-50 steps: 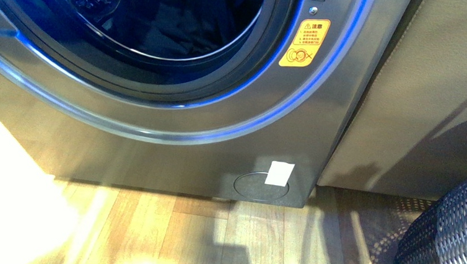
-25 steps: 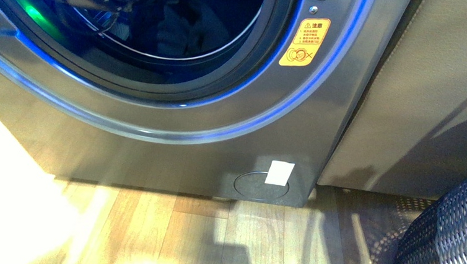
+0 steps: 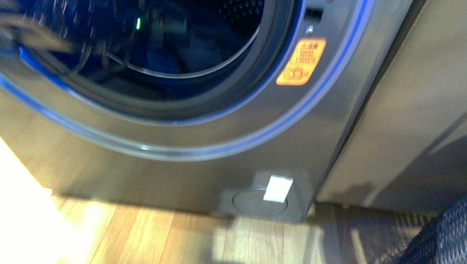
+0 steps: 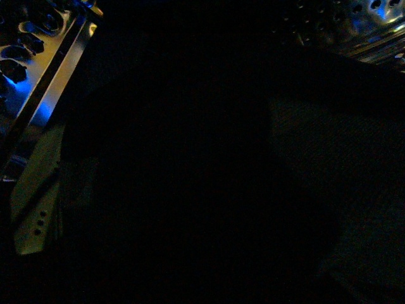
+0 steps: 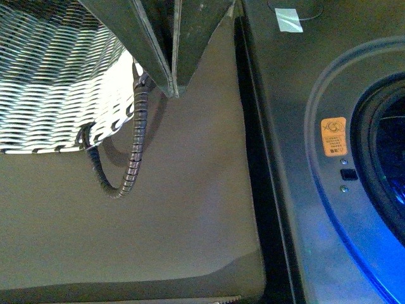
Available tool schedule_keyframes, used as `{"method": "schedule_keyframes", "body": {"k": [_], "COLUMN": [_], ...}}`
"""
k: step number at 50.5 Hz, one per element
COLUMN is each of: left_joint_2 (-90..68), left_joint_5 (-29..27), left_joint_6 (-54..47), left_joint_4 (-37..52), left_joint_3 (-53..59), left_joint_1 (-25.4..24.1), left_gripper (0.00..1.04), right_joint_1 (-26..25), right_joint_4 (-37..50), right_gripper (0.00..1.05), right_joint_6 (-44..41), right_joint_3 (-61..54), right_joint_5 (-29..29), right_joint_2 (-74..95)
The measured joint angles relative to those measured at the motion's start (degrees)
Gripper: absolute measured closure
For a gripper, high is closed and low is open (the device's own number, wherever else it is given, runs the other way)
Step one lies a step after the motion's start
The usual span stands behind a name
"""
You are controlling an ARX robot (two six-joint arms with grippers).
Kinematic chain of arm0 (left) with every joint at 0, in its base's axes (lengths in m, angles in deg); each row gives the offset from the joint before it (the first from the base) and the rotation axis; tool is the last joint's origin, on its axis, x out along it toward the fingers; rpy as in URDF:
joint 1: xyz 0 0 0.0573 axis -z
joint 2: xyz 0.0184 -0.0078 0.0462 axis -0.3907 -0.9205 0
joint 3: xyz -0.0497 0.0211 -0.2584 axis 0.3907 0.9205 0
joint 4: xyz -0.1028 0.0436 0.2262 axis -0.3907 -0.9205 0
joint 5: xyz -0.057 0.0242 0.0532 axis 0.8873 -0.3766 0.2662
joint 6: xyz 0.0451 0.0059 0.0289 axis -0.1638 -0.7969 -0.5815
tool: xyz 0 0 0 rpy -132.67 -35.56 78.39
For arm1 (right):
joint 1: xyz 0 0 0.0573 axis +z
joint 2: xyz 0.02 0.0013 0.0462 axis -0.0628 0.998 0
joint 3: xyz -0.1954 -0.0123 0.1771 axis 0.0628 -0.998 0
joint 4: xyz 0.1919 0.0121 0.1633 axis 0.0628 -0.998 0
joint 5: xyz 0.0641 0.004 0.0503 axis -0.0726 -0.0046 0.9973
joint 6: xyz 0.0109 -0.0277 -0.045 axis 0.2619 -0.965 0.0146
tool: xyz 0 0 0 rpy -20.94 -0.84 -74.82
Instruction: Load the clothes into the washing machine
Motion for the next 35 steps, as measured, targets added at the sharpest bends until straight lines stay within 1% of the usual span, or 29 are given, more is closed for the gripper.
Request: {"method": "schedule_keyframes", "body": {"k": [2, 3, 6, 7, 15, 18, 20, 35], "left_joint_2": [0.9, 1.0, 2.1, 2.2, 4.1, 4.6, 4.7, 6.6], "left_joint_5": [0.0, 0.0, 0.0, 0.0, 0.9, 1.7, 1.9, 2.9], "left_joint_6": [0.0, 0.0, 0.0, 0.0, 1.4, 2.2, 2.5, 4.6], "left_joint_4": [0.4, 0.5, 1.1, 1.1, 1.7, 1.7, 1.9, 3.3], "left_joint_3": [1.0, 1.3, 2.4, 2.6, 3.5, 3.9, 4.1, 8.0], "left_joint_1": [0.1, 0.1, 0.3, 0.3, 0.7, 1.0, 1.2, 5.7], "left_gripper": [0.81, 0.79, 0.68, 0.68, 0.92, 0.97, 0.99, 0.99], "right_joint_1": [0.0, 0.0, 0.0, 0.0, 0.0, 0.0, 0.0, 0.0], "right_joint_4": [0.0, 0.0, 0.0, 0.0, 0.0, 0.0, 0.0, 0.0], "right_gripper": [1.02, 1.02, 1.02, 1.02, 1.02, 1.02, 1.02, 1.02], "right_joint_6": [0.0, 0.0, 0.0, 0.0, 0.0, 0.0, 0.0, 0.0], "right_joint_3": [0.0, 0.0, 0.0, 0.0, 0.0, 0.0, 0.0, 0.0], "right_joint_5": [0.0, 0.0, 0.0, 0.0, 0.0, 0.0, 0.0, 0.0], "right_joint_2": [0.0, 0.0, 0.0, 0.0, 0.0, 0.0, 0.0, 0.0]}}
